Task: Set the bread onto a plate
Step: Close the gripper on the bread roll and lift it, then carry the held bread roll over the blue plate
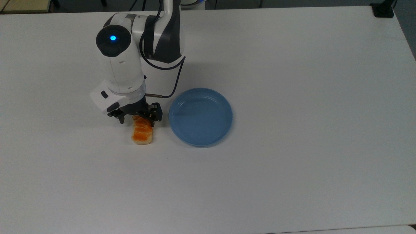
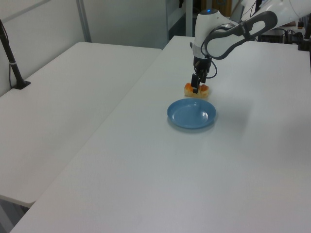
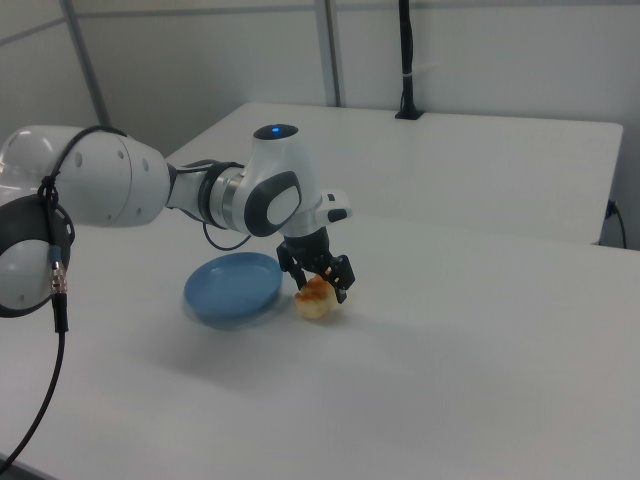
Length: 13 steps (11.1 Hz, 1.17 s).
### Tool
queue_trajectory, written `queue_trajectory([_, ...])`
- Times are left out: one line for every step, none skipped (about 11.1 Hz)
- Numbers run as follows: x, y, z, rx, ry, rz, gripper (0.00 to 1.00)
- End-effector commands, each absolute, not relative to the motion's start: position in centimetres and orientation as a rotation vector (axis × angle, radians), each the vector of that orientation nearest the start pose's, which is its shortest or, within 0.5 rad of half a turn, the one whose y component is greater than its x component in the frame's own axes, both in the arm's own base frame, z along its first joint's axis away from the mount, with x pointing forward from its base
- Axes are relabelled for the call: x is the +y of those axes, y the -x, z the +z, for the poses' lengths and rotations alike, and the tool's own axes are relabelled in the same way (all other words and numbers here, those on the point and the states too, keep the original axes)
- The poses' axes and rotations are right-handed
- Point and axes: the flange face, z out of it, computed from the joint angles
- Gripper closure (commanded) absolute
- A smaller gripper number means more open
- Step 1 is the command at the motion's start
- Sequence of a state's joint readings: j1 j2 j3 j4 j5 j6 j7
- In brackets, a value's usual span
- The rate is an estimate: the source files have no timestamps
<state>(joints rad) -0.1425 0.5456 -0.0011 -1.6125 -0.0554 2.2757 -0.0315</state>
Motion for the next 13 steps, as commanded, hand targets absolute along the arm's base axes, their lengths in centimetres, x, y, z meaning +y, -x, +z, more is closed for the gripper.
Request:
queue_trajectory([-10.2, -69.9, 31.2, 0.112, 3.18, -0.267, 0.23])
queue_trajectory([-10.2, -69.9, 31.2, 0.125, 3.174, -0.278, 0.37])
queue_trajectory([-9.4, -70.0, 31.3, 0.113, 3.168, -0.281, 0.5])
queue_trajectory([-9.0, -70.1, 31.7, 0.119, 3.164, -0.288, 0.55])
queue_trajectory([-8.9, -70.1, 32.7, 0.154, 3.16, -0.301, 0.56])
queue_trajectory([-8.8, -69.9, 34.5, 0.16, 3.158, -0.33, 0.56])
queue_trajectory([-8.3, -69.6, 35.8, 0.148, 3.157, -0.345, 0.55])
queue_trajectory([-6.8, -69.0, 36.3, 0.098, 3.166, -0.3, 0.54])
queue_trajectory([-4.9, -68.4, 36.9, 0.04, 3.171, -0.249, 0.54])
queue_trajectory([-3.1, -67.7, 37.2, -0.011, 3.174, -0.22, 0.54])
queue_trajectory([-0.6, -67.2, 36.8, -0.067, 3.174, -0.199, 0.54])
queue_trajectory([1.7, -67.0, 36.2, -0.106, 3.17, -0.186, 0.54])
queue_trajectory([3.7, -66.9, 35.7, -0.143, 3.167, -0.177, 0.54])
